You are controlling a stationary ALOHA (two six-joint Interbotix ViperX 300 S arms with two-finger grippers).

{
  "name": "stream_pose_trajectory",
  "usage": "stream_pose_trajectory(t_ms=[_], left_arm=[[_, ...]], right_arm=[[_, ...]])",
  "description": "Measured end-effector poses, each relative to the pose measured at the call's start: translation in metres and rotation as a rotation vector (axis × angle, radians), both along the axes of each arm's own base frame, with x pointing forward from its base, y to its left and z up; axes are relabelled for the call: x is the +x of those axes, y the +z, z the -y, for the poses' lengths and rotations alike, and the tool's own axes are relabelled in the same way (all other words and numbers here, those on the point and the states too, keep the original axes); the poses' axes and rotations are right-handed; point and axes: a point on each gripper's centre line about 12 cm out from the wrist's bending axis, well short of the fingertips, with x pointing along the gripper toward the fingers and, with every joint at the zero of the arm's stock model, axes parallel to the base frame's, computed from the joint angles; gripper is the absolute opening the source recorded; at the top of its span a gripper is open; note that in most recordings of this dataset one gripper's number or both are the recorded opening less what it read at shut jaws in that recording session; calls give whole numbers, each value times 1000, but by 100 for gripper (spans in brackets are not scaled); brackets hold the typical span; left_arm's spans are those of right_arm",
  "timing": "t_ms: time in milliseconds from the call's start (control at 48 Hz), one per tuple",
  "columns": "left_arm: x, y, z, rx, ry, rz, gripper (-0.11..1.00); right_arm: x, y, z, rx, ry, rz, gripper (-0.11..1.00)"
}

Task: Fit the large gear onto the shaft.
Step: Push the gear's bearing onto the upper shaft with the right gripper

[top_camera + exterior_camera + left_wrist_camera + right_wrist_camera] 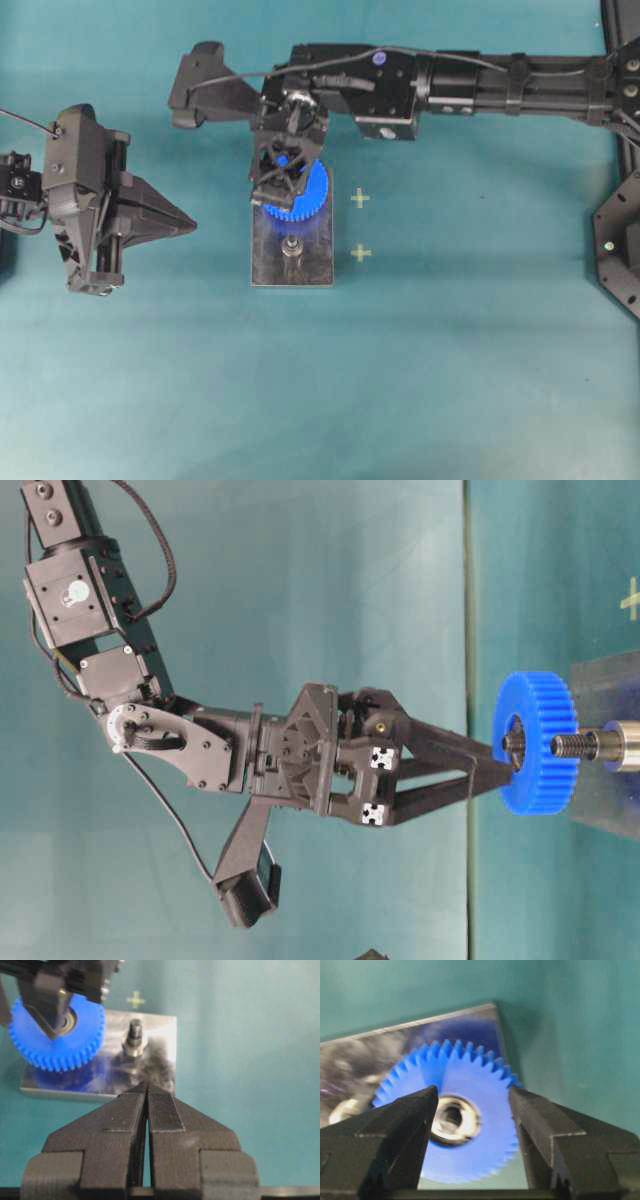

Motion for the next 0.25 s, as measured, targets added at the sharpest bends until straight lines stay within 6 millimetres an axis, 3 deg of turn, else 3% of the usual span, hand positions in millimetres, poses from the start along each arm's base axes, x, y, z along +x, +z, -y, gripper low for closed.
stream_pose_trajectory(t_ms=[250], left_arm=[[0, 1, 0, 0, 0, 6, 0]], right_arm=[[-4, 12, 6, -12, -8, 13, 65]])
